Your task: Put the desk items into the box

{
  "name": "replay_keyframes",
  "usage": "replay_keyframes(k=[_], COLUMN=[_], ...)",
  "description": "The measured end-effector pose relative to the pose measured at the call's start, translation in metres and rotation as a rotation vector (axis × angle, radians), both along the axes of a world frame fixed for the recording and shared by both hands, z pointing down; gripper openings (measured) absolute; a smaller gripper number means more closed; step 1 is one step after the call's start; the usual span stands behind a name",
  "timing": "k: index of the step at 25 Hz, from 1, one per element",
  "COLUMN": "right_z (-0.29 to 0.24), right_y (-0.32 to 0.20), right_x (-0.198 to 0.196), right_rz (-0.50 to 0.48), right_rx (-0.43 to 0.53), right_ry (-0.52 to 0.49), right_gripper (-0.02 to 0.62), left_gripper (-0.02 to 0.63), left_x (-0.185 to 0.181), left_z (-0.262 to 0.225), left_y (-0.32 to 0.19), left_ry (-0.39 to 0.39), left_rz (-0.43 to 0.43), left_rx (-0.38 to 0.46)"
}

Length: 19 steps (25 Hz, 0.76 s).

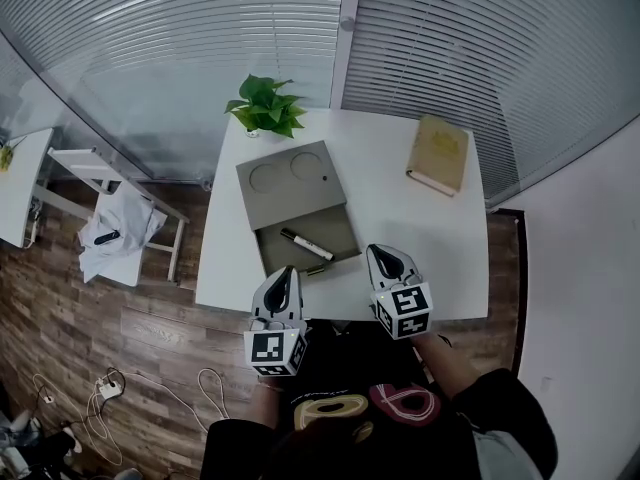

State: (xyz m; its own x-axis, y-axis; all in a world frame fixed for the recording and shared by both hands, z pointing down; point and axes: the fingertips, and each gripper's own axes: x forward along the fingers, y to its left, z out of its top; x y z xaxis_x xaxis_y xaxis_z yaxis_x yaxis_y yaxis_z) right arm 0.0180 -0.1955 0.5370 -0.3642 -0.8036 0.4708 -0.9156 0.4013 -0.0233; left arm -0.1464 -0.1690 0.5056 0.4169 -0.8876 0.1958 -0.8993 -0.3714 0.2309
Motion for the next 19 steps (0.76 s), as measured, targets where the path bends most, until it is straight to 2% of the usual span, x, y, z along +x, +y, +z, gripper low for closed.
replay_keyframes(k=[19], right_z=[0.0006], right_y=[-0.0016], right_x=[-0.0028], right_rz=[0.003], right_rx=[0.03], right_ry=[0.01], right_gripper=[0.008], left_gripper=[0.018], left_x=[-0.0081], left_z=[0.0062], left_y=[0.0044], left_ry=[0.006], left_rz=[-0.02], left_rx=[-0.012])
